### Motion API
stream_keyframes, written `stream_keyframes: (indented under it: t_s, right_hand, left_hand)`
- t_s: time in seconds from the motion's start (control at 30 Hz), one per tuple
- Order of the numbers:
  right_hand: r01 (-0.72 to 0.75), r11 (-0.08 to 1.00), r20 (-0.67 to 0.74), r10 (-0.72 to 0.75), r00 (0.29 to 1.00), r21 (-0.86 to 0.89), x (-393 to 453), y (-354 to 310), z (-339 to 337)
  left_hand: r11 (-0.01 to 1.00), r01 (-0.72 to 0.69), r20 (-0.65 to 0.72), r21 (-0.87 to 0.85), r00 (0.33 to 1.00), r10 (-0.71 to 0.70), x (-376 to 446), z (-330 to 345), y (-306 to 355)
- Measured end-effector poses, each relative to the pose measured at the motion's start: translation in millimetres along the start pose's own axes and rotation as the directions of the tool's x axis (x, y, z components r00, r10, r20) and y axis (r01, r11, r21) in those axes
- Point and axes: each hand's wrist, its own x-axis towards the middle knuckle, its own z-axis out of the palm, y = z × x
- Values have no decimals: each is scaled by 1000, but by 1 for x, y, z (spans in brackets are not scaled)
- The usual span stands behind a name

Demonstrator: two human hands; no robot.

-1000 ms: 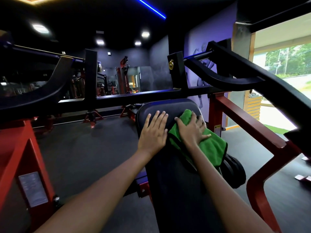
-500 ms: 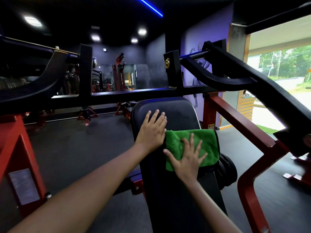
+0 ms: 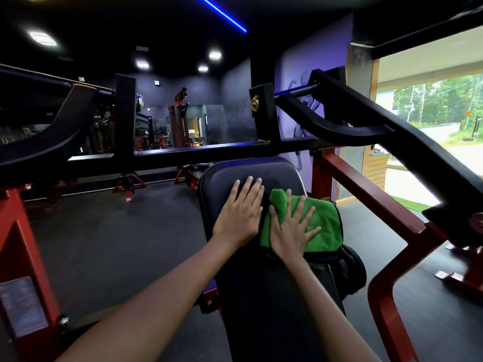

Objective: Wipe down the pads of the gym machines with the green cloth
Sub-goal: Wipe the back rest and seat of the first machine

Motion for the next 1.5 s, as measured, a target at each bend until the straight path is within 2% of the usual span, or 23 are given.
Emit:
stream_keyframes:
  t_s: [0.07, 0.1, 0.13, 0.2, 0.23, 0.27, 0.3, 0.33, 0.37, 0.4, 0.43, 0.5, 0.53, 0.6, 0.77, 0.87, 0.93, 1.0, 1.07, 1.13, 1.23, 1.4, 1.5]
  right_hand:
    - [192, 980, -15, -193, 981, -58, -25, 18, 8]
    - [319, 942, -7, -321, 947, -100, -38, 32, 11]
    - [449, 882, 18, -451, 892, -145, -49, 50, 12]
    - [677, 704, 143, -663, 735, -214, -63, 90, 9]
    - [753, 638, 195, -727, 658, -162, -65, 107, 3]
    - [778, 626, 226, -753, 619, -44, -64, 116, -5]
    - [728, 673, 241, -734, 635, 133, -64, 117, -13]
    - [612, 724, 201, -683, 703, 318, -64, 113, -17]
    - [465, 754, 122, -574, 810, 465, -64, 102, -18]
    - [337, 774, 16, -408, 913, 536, -63, 87, -15]
    - [242, 830, -71, -240, 968, 503, -61, 74, -12]
    - [48, 965, -148, -10, 989, 258, -54, 51, -2]
    - [-47, 987, -109, 64, 992, 156, -48, 42, 1]
    - [-148, 985, -60, 153, 986, 85, -32, 33, 4]
    - [-161, 987, -97, 160, 982, -7, -9, 24, -2]
    - [9, 999, -137, -15, 990, -43, -34, 36, 2]
    - [97, 993, -116, -104, 988, -63, -46, 57, 5]
    - [27, 993, -115, -40, 993, -112, -50, 68, 4]
    - [-108, 991, -83, 101, 991, -84, -53, 66, 3]
    - [-168, 983, -65, 164, 984, -70, -53, 60, 5]
    - [-123, 988, -164, 107, 981, -90, -55, 58, 10]
    - [5, 1000, -256, 3, 967, 31, -55, 58, 13]
    - [105, 991, -319, -75, 945, 79, -37, 59, 13]
  left_hand:
    - [1000, -4, -7, -4, 1000, 4, 0, 0, 0]
    - [1000, -7, -6, -4, 1000, 7, 0, 0, 0]
    - [1000, -8, -6, -6, 1000, 8, 0, 0, 0]
    - [1000, -5, -7, -19, 1000, 5, -1, 1, 0]
    - [1000, -3, -7, -23, 1000, 3, -1, 1, 1]
    - [1000, 2, -7, -22, 1000, -2, -1, 1, 1]
    - [1000, 2, -5, -20, 1000, -2, -1, 2, 1]
    - [1000, 2, -6, -17, 1000, -2, -1, 2, 1]
    - [1000, 1, -5, -12, 1000, -2, -1, 2, 2]
    - [1000, -1, 0, -4, 1000, 1, -1, 1, 0]
    - [1000, -1, 8, 1, 1000, 1, -1, 0, 0]
    - [1000, -3, 20, 10, 1000, 3, -1, 0, 0]
    - [1000, -3, 24, 5, 1000, 3, 0, 0, 0]
    - [1000, -7, 21, -4, 1000, 7, -1, 0, 0]
    - [1000, -4, 0, -10, 1000, 4, 0, 1, 1]
    - [1000, -7, 8, -2, 1000, 7, -1, 0, 1]
    - [1000, -5, 14, -9, 1000, 5, -1, 0, 2]
    - [1000, 0, 12, -10, 1000, 0, 0, 2, 1]
    - [1000, -3, 19, -8, 1000, 4, 0, 1, 1]
    - [1000, -6, 31, 2, 1000, 6, 0, 0, 1]
    - [1000, -8, 49, 2, 999, 8, 0, 0, 1]
    - [998, -39, 154, 48, 988, 31, 1, 1, 1]
    - [997, -21, 155, 74, 988, 10, 3, 1, 1]
